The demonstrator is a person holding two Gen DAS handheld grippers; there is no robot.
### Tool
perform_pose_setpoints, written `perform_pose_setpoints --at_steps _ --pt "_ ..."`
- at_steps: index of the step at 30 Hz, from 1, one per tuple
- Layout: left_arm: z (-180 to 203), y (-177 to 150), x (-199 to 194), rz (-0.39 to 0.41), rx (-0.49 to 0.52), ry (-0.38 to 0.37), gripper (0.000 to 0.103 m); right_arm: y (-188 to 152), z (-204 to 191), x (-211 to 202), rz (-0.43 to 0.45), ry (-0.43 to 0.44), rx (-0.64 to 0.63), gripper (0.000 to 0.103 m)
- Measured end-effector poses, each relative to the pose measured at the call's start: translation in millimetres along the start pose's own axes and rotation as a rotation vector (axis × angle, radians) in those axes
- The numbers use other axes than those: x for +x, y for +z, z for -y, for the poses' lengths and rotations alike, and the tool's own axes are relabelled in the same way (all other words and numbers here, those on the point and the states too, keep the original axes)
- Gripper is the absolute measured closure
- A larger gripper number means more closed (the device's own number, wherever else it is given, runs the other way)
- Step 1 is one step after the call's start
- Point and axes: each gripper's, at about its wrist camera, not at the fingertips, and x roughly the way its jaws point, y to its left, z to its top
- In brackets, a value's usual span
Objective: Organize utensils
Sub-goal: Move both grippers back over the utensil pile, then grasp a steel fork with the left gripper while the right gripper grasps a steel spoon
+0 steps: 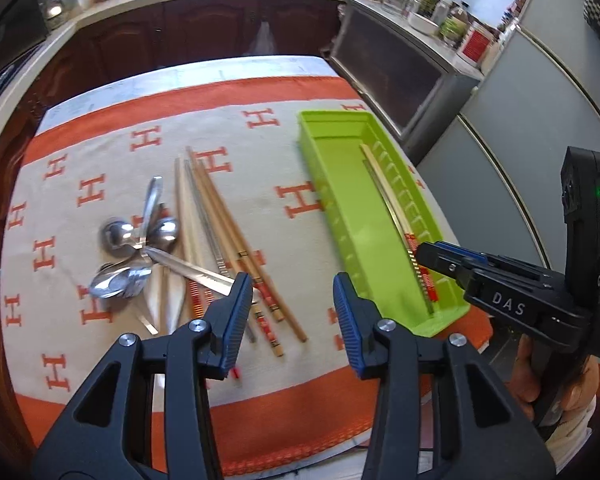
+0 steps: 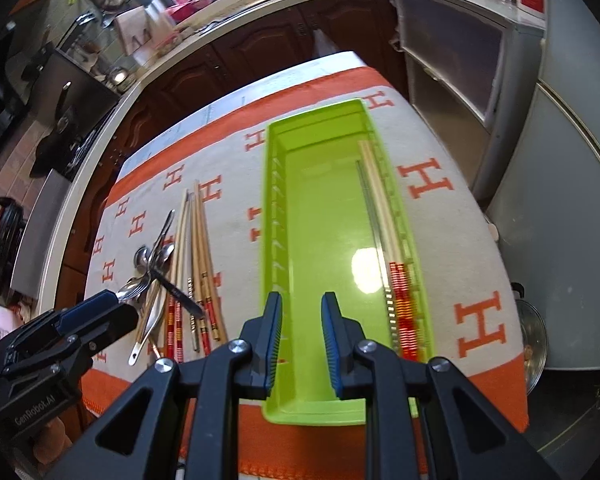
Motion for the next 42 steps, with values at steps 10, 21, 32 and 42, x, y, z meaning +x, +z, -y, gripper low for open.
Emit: perform_pose_setpoints --at_steps 10,21,32,42 --pt "-109 -33 -13 -0.004 -0.221 0.059 0.064 1 -59 19 -0.048 0.052 -0.137 0.083" --pt "-168 -19 19 -0.037 -0.323 -0.094 0.065 14 -100 51 -0.104 0.096 -0.173 0.083" --pt "-195 26 98 -0.160 -0.358 -0.184 0.086 27 -123 81 -0.143 0.102 -0.157 0.083" --pt "-192 27 131 -0.203 -0.329 -0.194 0.086 28 -133 100 -0.184 0.096 -0.178 0.083"
